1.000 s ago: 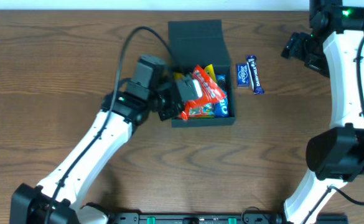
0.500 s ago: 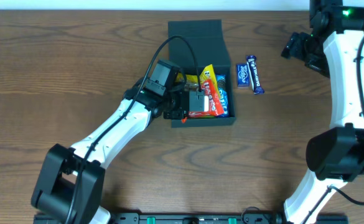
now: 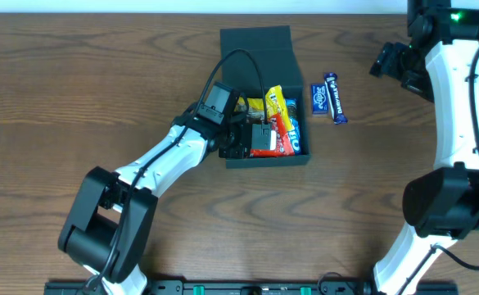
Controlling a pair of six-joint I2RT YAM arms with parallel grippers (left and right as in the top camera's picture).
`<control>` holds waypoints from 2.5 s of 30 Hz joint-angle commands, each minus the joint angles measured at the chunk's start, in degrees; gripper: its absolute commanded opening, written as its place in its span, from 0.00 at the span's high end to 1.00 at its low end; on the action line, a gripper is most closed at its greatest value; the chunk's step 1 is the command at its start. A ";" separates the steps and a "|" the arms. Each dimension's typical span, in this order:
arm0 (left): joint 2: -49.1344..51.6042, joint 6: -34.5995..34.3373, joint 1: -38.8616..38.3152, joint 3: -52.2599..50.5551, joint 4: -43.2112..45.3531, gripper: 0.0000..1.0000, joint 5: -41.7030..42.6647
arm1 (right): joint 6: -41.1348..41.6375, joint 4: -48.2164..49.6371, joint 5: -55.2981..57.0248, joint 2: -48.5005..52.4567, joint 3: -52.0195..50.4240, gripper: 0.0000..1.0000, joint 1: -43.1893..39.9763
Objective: Pack container
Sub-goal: 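Carry the red bag into the box and release it, then withdraw the left gripper from the box to the left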
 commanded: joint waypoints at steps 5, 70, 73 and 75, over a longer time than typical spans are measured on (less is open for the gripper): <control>3.08 7.17 -0.96 -0.04 -1.42 0.94 -4.66 | -0.85 0.28 0.46 -0.59 0.81 0.06 -0.42; -16.70 -71.06 16.87 -0.33 -3.72 0.05 -10.58 | -10.27 9.64 -16.72 -0.57 -15.15 0.98 5.99; -16.70 -71.06 19.85 -0.33 -6.05 0.05 -3.91 | -10.27 15.08 -19.69 -0.57 -22.21 0.98 8.70; -16.70 -71.08 21.11 -0.33 -6.82 0.05 -1.42 | -10.25 17.75 -19.71 -0.57 -25.24 0.98 10.29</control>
